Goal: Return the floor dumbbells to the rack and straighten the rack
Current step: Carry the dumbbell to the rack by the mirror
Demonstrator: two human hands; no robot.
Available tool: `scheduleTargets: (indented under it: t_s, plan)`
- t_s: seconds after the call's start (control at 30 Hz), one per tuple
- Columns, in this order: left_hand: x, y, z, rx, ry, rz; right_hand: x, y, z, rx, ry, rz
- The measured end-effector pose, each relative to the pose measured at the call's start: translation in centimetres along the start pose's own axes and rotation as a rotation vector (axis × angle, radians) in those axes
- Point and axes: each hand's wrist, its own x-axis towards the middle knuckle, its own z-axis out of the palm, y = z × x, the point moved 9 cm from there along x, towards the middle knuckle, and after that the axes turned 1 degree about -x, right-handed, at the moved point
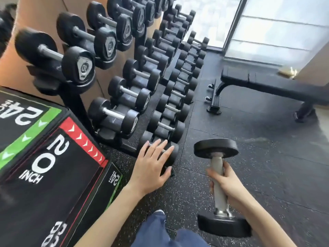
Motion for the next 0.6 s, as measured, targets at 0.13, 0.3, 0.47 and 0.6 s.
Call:
scheduleTargets:
  t_s: [0.13, 0.3, 0.47, 0.6]
  plan:
    - [4.2, -1.9, 0.6, -0.037, -0.019, 0.029, 2.8, -1.4, 0.0, 0.023, 0.046, -0.01]
    - [9.2, -2.7, 2.2, -0.051, -0.024, 0.081, 6.5, -2.2, -1.1, 0.054, 0.061, 0.033]
    - [15.6, -1.6, 5.0, -0.065, -0.049, 0.092, 11.6, -3.8, -4.5, 0.028, 0.058, 0.059]
    - [22.5, 0.1, 7.4, -0.075, -0.057, 0.088, 16.7, -6.8, -9.0, -0.01, 0.062, 0.049]
